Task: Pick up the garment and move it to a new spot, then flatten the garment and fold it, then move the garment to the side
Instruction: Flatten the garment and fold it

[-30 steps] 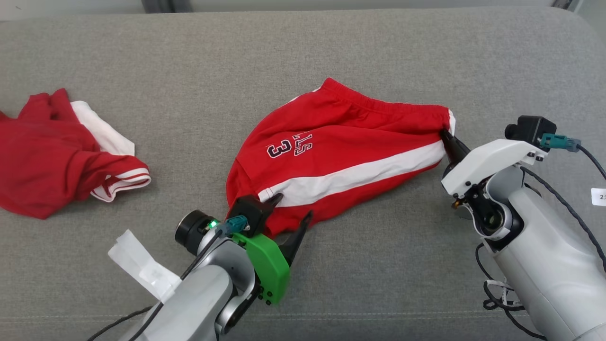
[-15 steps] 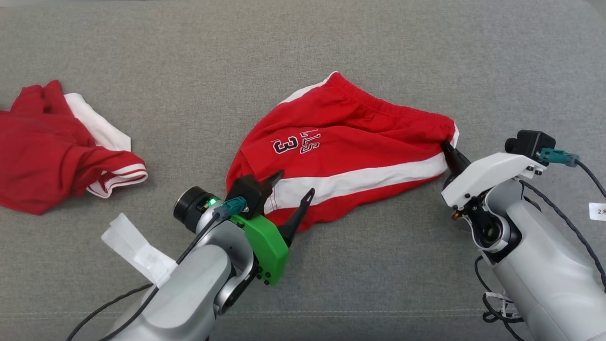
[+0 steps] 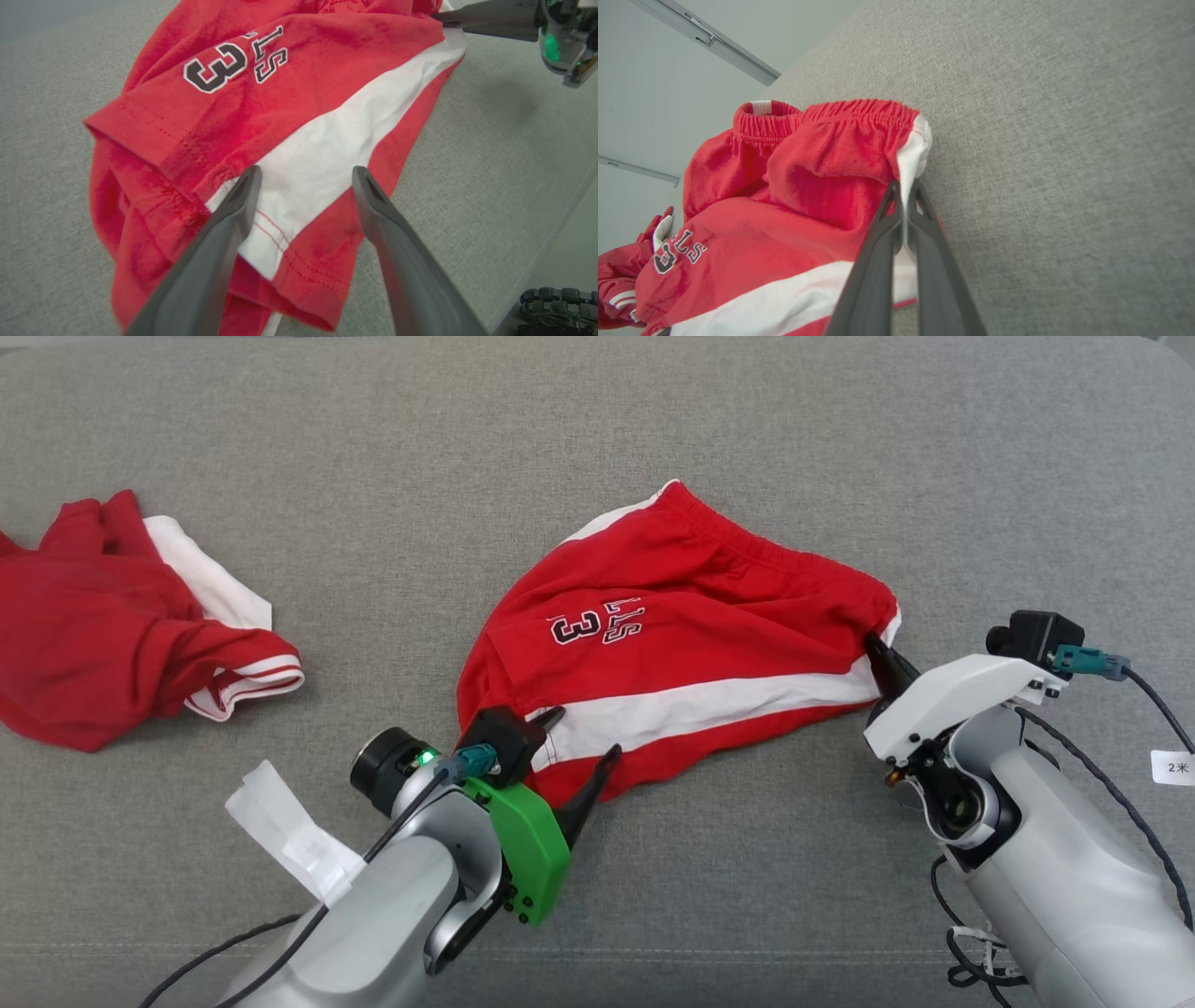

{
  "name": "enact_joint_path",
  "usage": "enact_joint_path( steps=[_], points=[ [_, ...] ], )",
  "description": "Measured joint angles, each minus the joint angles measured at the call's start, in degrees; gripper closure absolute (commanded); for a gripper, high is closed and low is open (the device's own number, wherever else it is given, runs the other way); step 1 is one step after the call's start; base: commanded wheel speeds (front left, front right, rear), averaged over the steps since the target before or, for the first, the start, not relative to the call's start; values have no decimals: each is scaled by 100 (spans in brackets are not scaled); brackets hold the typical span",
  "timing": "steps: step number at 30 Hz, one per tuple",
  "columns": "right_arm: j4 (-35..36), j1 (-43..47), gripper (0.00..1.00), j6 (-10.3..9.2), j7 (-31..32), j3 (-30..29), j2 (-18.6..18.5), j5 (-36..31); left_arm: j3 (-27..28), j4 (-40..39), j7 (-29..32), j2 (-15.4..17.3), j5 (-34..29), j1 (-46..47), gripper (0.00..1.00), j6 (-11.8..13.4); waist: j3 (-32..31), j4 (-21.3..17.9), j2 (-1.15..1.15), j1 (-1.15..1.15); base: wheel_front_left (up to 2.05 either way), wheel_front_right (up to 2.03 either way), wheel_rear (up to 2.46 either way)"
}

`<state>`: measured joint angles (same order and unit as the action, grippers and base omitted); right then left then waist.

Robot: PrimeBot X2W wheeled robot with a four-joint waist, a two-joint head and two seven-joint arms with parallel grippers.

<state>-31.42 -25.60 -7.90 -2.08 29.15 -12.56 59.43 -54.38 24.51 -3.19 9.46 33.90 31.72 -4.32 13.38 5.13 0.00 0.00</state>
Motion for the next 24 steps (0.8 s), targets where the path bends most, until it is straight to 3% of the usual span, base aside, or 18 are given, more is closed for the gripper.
enact_joint_path(
  steps=[3, 4, 5, 6, 7, 8, 9, 24],
  points=[
    [-19, 13, 100, 0, -18, -1, -1, -4, -54, 41, 18, -16, 12, -7, 0, -27, -12, 12, 0, 0, 0, 0, 0],
    [-19, 15, 100, 0, -18, -1, -1, -11, -62, 59, 21, -15, 13, -7, 13, -29, -17, 15, 0, 0, 0, 0, 0],
    [-23, 19, 100, 0, -26, -1, -1, -11, -70, 86, 59, -15, 19, -8, 52, -31, -23, 18, 0, 0, 0, 0, 0],
    [-30, 29, 100, 0, -41, 0, 0, -11, -70, 115, 66, -11, 20, -20, 79, -31, -37, 25, 0, 0, 0, 0, 0],
    [-30, 29, 100, 0, -41, 2, 3, -11, -60, 124, 66, -11, 20, -26, 66, -31, -40, 27, 0, 0, 0, 0, 0],
    [-30, 30, 100, 0, -41, 4, 5, -11, -52, 134, 62, -11, 20, -27, 40, -31, -42, 29, 0, 0, 0, 0, 0],
    [-31, 30, 100, 0, -41, 8, 8, -11, -35, 145, 56, -11, 20, -27, 0, -31, -44, 30, 0, 0, 0, 0, 0],
    [-19, 31, 100, 0, -40, 58, 33, -38, 5, 424, 54, 53, 16, -24, 0, -31, -23, -4, 0, 0, 0, 0, 0]
  ],
)
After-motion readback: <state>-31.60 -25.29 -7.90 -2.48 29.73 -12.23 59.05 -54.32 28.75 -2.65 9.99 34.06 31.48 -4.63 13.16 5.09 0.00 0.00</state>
